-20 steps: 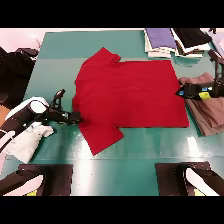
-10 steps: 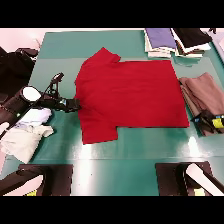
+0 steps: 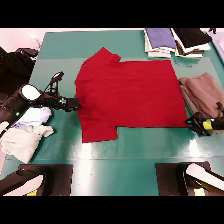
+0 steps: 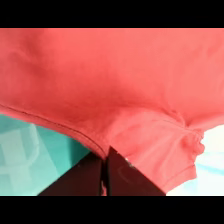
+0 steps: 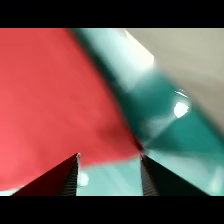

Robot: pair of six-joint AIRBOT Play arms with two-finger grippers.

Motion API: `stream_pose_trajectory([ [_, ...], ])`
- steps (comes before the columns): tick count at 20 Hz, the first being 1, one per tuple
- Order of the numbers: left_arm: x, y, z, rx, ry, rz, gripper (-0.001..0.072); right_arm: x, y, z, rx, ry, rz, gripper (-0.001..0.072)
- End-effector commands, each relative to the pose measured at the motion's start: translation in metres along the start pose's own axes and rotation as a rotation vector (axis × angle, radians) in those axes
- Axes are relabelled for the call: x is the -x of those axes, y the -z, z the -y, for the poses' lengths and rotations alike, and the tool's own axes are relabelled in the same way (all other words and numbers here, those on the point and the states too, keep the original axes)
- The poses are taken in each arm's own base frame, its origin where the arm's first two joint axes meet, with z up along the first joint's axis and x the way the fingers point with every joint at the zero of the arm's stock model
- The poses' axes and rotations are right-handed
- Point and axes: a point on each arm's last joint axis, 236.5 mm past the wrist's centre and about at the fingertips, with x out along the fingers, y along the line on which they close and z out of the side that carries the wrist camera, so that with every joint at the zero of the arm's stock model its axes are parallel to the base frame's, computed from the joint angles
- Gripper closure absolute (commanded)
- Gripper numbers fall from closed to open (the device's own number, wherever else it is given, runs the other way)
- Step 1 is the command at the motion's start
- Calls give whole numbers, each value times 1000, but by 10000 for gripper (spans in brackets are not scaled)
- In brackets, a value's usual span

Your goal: Fold the shirts.

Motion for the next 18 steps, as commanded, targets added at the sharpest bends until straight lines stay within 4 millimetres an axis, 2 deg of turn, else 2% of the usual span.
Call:
stream_pose_trajectory([
  [1,0,0,1,1,2,0,683,-26,-3,-20,51,-12,-11,351],
  [2,0,0,1,1,3,-1,683,-31,0,-27,90,-8,-19,402],
  [3,0,1,2,4,6,-4,683,-34,2,-34,144,-8,-19,544],
  [4,1,2,2,3,7,-8,683,-35,3,-43,190,-13,-9,634],
  [6,7,-2,8,-12,16,-9,683,-23,0,-67,287,-25,52,693],
  [7,17,-12,15,-37,20,23,684,-10,-3,-84,340,-37,91,693],
  [8,34,-28,26,-73,23,80,684,9,-7,-104,399,-54,138,693],
  [9,60,-47,42,-122,31,157,684,36,-14,-129,468,-75,211,693],
  [10,92,-64,63,-174,45,241,683,69,-19,-159,545,-100,301,693],
  [11,133,-83,87,-234,61,343,683,105,-22,-189,622,-125,391,693],
  [13,226,-110,136,-359,76,571,683,190,-13,-250,776,-179,601,693],
  [14,275,-115,158,-418,75,684,683,236,-3,-276,846,-206,714,693],
  [16,375,-115,200,-520,72,909,683,320,26,-313,951,-238,920,693],
  [18,451,-100,230,-597,67,1070,684,388,56,-330,1019,-224,1094,693],
])
